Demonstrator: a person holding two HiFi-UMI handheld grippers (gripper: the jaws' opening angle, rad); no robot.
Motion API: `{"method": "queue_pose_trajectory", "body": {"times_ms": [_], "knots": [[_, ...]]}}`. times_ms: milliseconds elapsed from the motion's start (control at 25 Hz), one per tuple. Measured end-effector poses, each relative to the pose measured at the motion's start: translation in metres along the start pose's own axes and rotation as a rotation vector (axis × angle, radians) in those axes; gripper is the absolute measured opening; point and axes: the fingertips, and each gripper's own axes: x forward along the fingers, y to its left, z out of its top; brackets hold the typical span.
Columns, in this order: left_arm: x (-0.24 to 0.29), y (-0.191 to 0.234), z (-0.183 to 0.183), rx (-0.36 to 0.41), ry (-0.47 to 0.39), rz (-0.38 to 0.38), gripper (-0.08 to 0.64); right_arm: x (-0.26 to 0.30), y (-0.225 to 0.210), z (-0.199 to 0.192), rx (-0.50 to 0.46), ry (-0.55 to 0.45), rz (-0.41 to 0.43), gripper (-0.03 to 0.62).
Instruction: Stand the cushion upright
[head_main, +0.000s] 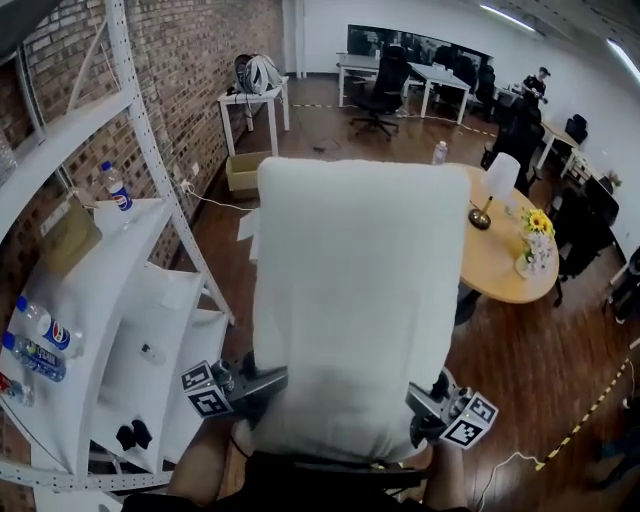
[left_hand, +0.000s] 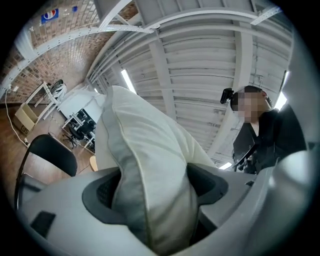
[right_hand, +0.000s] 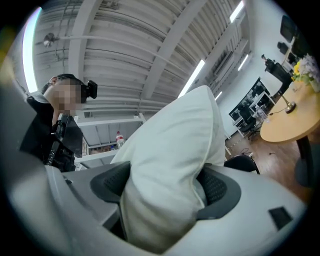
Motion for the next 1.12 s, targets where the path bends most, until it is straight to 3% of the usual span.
{"method": "queue_pose_trajectory", "body": {"times_ms": [200,360,800,1000,1120], "knots": [[0.013,0.072,0.02,-0.013,-0.009,0.012,0.362,0.055,-0.05,0.001,0.003,0.027,-0.024,0.4],[0.02,0.134,0.06,-0.019,-0.013,0.009,0.362,0.123,-0.083,0.009,-0.014,0.035,-0.03,0.4],[0.005,0.266,0.168,0.009,-0.063,0.074,0.362,0.304,-0.143,0.015,0.0,0.083,0.056,0.4],[0.006,0.322,0.194,-0.086,-0.081,0.112,0.362,0.363,-0.177,0.011,0.011,0.1,0.051,0.4],[0.015,0.35,0.188,-0.062,-0.058,0.125,0.362,0.37,-0.203,0.009,0.039,0.104,0.036,0.4]]}}
